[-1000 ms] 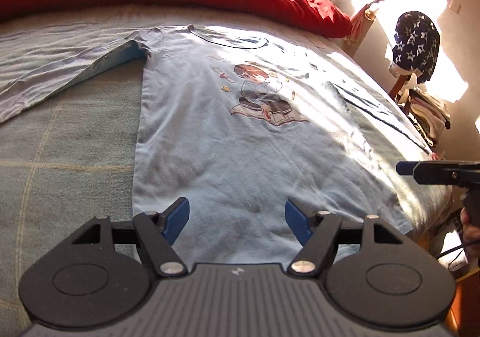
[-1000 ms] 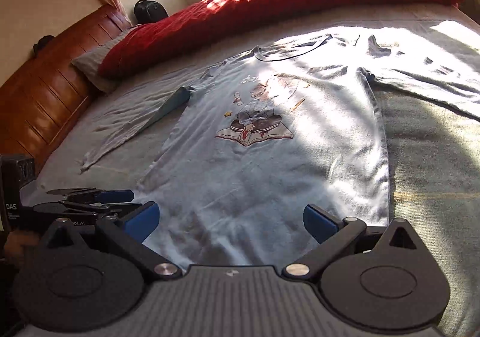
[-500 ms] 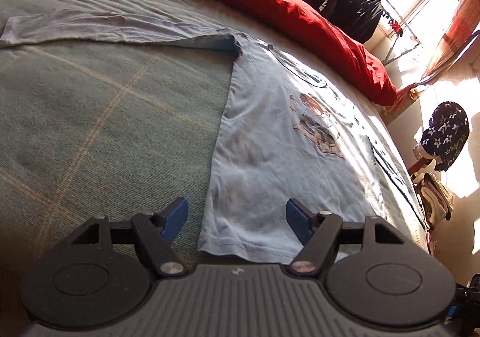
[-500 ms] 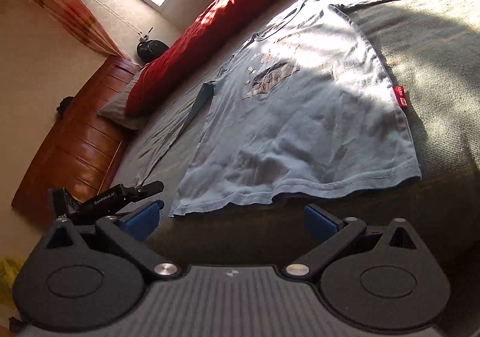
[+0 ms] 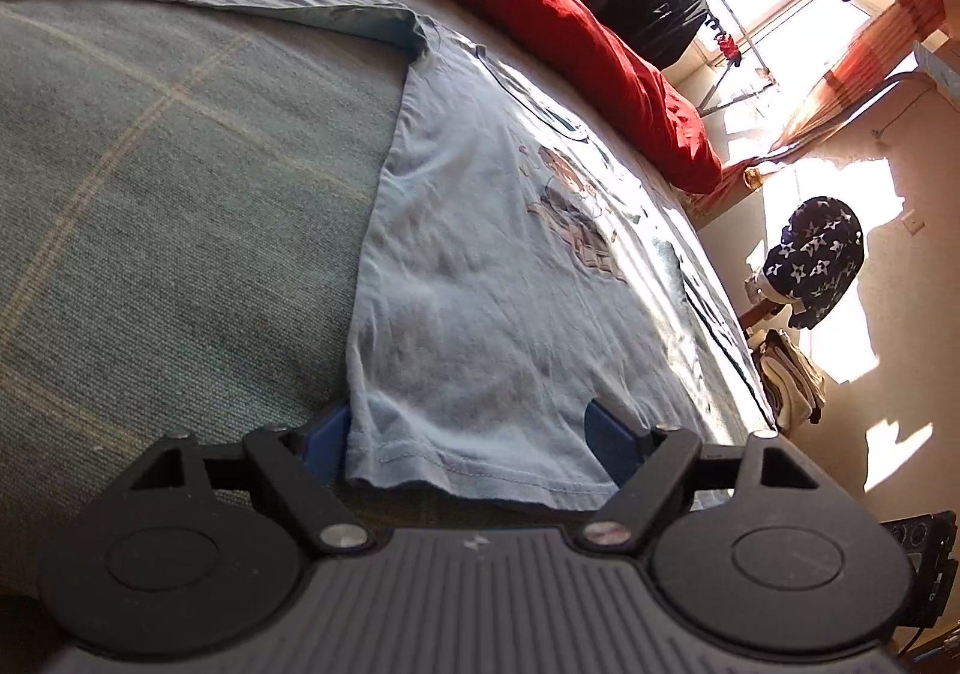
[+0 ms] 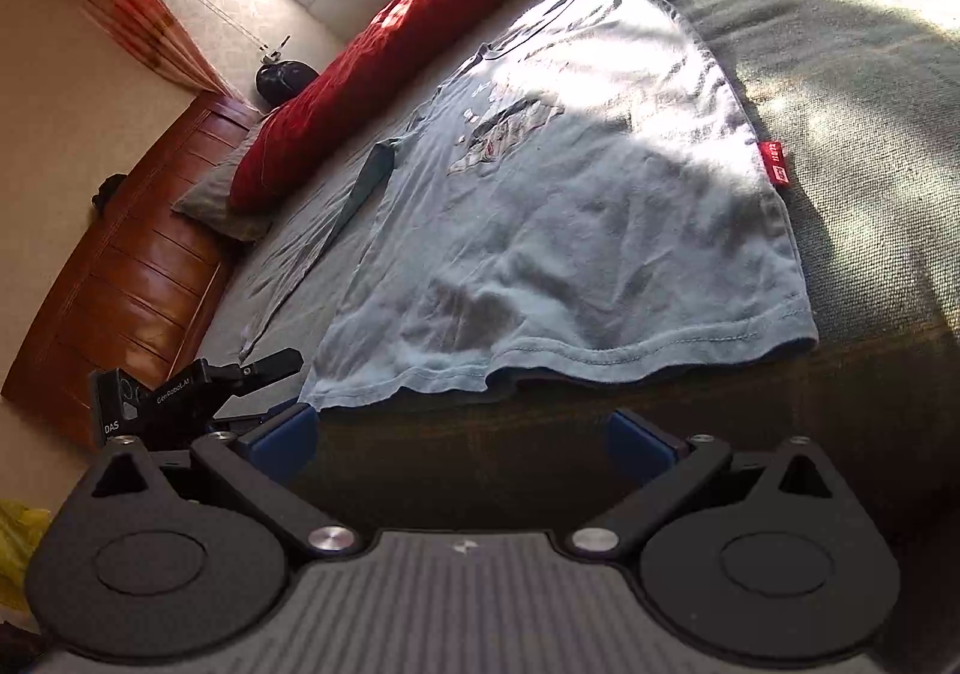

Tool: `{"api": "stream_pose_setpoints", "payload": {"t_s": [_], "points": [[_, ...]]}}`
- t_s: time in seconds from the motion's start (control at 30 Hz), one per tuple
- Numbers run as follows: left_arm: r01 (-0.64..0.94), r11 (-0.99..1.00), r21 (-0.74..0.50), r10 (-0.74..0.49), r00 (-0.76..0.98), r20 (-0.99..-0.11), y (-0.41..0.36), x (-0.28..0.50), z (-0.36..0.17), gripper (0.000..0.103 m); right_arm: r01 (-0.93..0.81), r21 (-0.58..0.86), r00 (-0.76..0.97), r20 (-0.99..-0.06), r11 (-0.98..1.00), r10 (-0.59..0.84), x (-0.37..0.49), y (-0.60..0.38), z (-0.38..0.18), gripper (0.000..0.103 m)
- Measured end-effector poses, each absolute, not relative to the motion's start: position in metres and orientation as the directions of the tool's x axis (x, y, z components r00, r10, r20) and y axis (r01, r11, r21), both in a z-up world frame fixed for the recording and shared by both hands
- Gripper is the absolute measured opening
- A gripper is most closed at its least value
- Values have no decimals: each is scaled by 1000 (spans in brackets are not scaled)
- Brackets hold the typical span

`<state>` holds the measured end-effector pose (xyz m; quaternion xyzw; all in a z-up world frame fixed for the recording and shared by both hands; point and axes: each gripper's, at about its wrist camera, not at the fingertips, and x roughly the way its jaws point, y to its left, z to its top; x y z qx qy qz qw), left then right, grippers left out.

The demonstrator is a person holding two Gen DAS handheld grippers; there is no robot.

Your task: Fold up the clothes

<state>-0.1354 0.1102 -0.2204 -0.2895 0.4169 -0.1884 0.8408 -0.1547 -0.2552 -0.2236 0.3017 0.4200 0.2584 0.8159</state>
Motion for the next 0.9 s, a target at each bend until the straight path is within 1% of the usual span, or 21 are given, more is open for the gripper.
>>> {"api": "stream_pose_setpoints", "payload": {"t_s": [0.1, 0.2, 0.3, 0.33, 0.37, 0.43, 0.5, 0.7, 0.9], "points": [[68, 752, -656, -562, 587, -583, 105, -120, -224, 81, -179, 730, 493, -513, 659, 702, -143, -251, -224, 103], [84, 782, -618, -541, 583, -606, 95, -119, -221, 79, -172, 776, 490, -468, 607, 736, -135, -253, -225, 103], [94, 784, -613, -549, 565, -616, 95, -132, -222, 61, -151, 805, 490, -443, 574, 751, -134, -254, -226, 103], [89, 771, -631, -564, 557, -610, 98, -137, -224, 54, -145, 811, 492, -438, 566, 753, -133, -254, -227, 103], [81, 755, -651, -580, 546, -604, 102, -143, -226, 49, -139, 816, 493, -435, 561, 754, -133, -255, -227, 103], [61, 715, -696, -617, 523, -588, 111, -152, -232, 30, -141, 798, 496, -455, 586, 740, -135, -252, -225, 103], [46, 677, -735, -645, 520, -561, 121, -159, -240, 23, -142, 790, 495, -465, 596, 734, -136, -250, -224, 103], [10, 560, -829, -695, 551, -463, 131, -151, -261, 23, -127, 782, 483, -488, 610, 727, -137, -243, -229, 103], [24, 556, -831, -686, 578, -442, 134, -151, -260, 23, -144, 756, 497, -503, 639, 707, -147, -246, -222, 103]]}}
